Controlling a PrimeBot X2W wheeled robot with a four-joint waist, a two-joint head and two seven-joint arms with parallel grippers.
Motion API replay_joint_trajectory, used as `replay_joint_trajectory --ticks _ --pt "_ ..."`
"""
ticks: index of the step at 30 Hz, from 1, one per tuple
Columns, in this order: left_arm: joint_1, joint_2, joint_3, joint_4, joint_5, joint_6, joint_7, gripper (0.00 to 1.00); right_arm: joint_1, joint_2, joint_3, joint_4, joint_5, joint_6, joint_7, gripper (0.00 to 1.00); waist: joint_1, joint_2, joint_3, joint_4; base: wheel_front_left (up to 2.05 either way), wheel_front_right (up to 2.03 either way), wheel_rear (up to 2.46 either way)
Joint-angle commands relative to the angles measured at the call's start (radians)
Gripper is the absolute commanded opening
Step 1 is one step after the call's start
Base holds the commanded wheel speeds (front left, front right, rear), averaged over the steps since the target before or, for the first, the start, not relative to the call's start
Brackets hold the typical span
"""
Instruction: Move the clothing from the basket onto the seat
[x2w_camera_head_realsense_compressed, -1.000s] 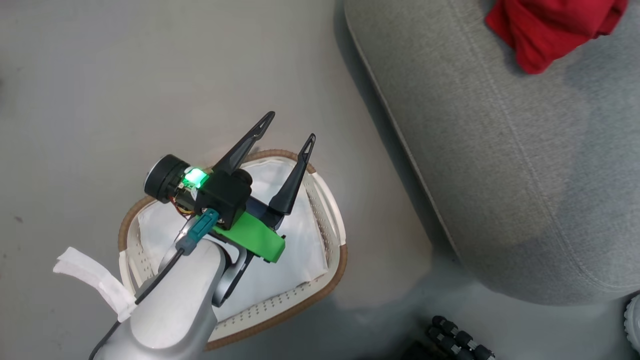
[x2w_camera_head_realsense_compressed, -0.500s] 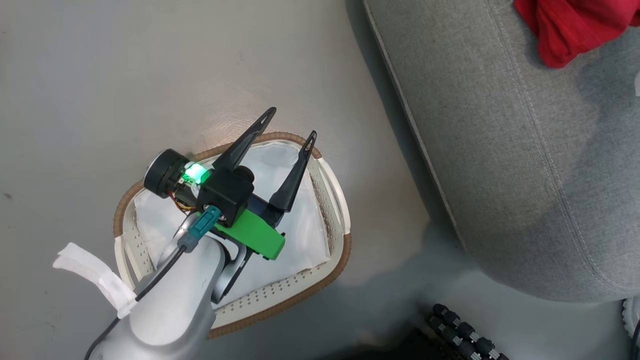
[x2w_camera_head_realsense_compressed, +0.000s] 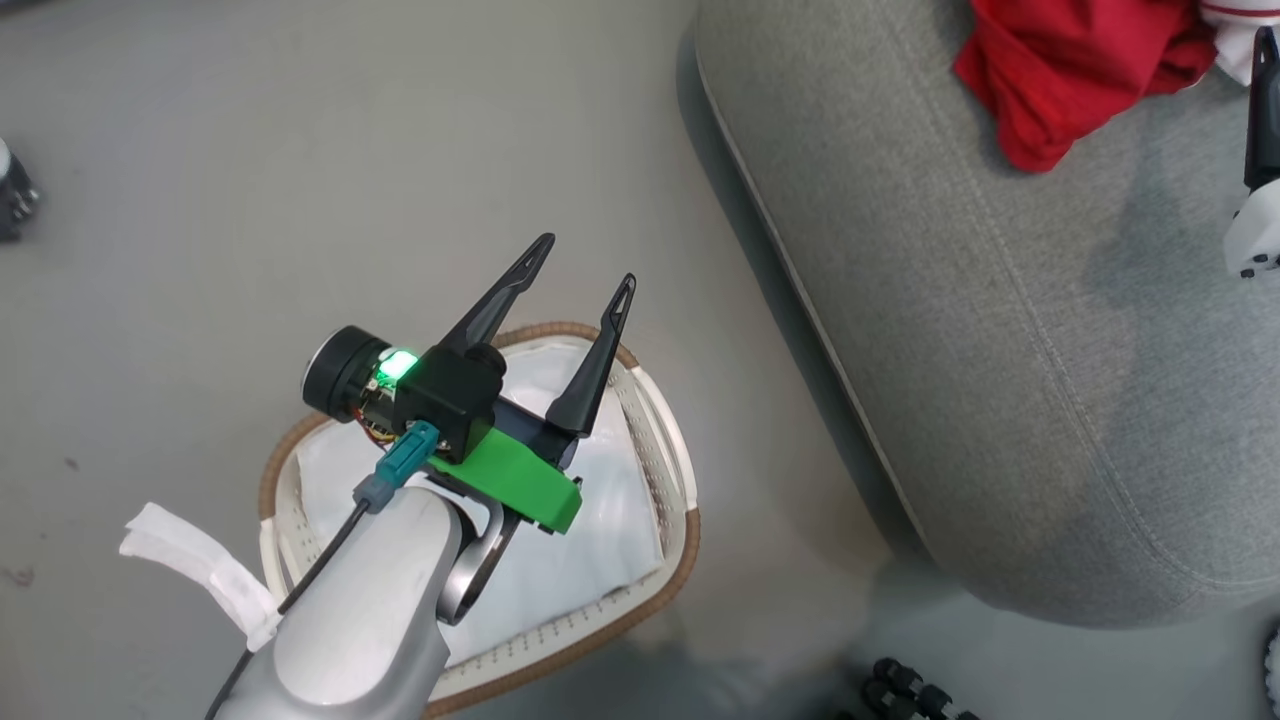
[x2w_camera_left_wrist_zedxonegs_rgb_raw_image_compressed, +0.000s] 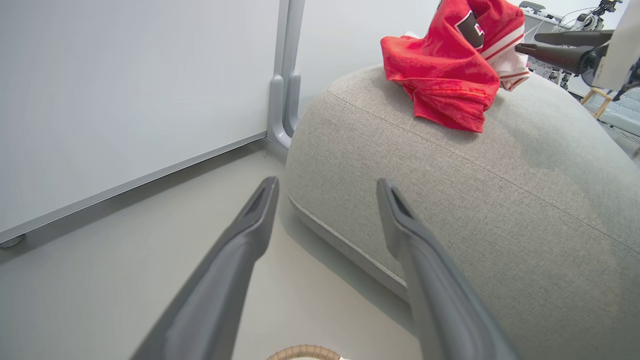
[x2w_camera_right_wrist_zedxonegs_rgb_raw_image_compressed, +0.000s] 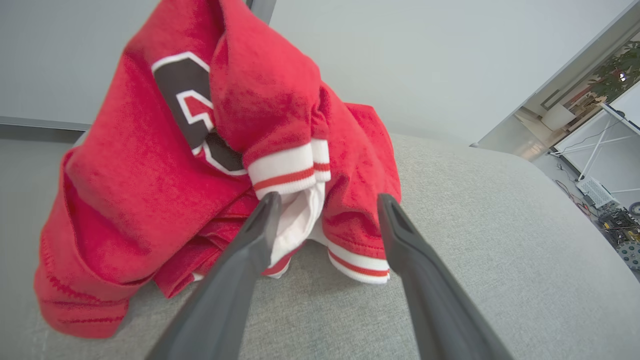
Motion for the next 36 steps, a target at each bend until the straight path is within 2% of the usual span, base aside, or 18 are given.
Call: replay_joint_trajectory --ticks 1,8,13,27,36 --pt "0.021 -0.004 0.013 0.005 -0.006 -0.003 -0.001 1.0 0.021 -0.01 0.008 -0.008 -0.003 -0.001 -0.002 1.0 -0.0001 0.0 -0.079 0.017 0.0 0.0 0.0" --pt "0.081 -0.037 0.098 0.016 -0.022 -0.003 -0.001 1.0 0.037 -0.031 0.063 -0.039 0.009 -0.001 -0.002 1.0 -0.0001 0.0 -0.206 0.064 0.0 0.0 0.0" --pt "0.137 -0.062 0.195 0.024 -0.016 -0.003 -0.001 1.0 0.055 -0.004 0.099 -0.076 0.017 -0.001 -0.002 1.0 -0.0001 0.0 -0.279 0.11 0.0 0.0 0.0" --pt "0.287 -0.111 0.486 0.02 0.03 0.001 -0.001 1.0 0.223 0.179 0.149 -0.203 0.051 -0.001 -0.002 1.0 -0.0001 0.0 -0.392 0.25 0.0 0.0 0.0" --pt "0.381 -0.123 0.575 0.042 0.025 -0.001 -0.001 1.0 0.401 0.276 0.105 -0.299 0.068 -0.001 -0.002 1.0 -0.0001 0.0 -0.442 0.308 0.0 0.0 0.0"
